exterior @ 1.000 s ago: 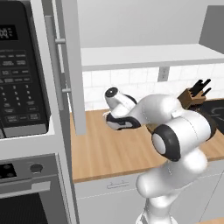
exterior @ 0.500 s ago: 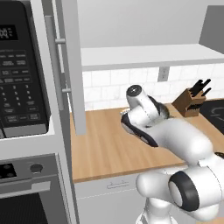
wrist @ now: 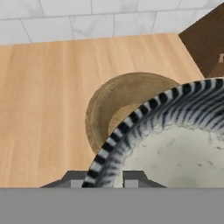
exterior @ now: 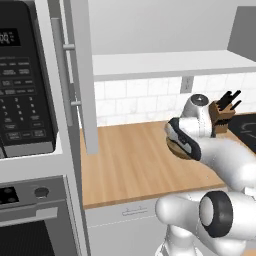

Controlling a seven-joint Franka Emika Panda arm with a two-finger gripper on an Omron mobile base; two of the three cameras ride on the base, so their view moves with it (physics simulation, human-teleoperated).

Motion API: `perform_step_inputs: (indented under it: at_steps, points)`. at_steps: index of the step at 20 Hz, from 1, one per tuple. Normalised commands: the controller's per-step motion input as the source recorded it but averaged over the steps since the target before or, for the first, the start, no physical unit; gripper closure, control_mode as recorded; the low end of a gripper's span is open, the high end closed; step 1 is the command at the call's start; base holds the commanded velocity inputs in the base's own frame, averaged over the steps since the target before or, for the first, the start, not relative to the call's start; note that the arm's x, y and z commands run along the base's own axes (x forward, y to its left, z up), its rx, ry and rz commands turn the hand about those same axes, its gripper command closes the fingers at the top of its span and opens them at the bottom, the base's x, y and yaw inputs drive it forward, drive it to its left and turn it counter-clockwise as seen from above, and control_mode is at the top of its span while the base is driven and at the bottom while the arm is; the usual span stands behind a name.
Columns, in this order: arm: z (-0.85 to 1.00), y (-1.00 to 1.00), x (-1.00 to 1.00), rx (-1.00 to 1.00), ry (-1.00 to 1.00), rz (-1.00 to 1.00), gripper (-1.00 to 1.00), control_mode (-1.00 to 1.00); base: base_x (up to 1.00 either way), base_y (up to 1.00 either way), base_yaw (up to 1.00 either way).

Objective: Pick up the bowls on the counter and stack them on top of one another in the open cabinet. Place the smaller bowl on top of the larger bowl.

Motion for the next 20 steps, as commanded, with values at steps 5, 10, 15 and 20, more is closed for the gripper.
perform_step_inputs:
  at_steps: [5,10,15,20]
  points:
    - [-0.24,-0.37,0.76,0.13,0.08,0.15,1.00,-1.00,0.00,0.00,0.00]
    - [-0.40,0.00,0.83,0.00,0.07,0.08,1.00,-1.00,0.00,0.00,0.00]
    - [-0.43,0.00,0.46,0.00,0.04,0.02,1.00,-1.00,0.00,0.00,0.00]
    - [-0.50,0.00,0.22,0.00,0.01,0.00,1.00,-1.00,0.00,0.00,0.00]
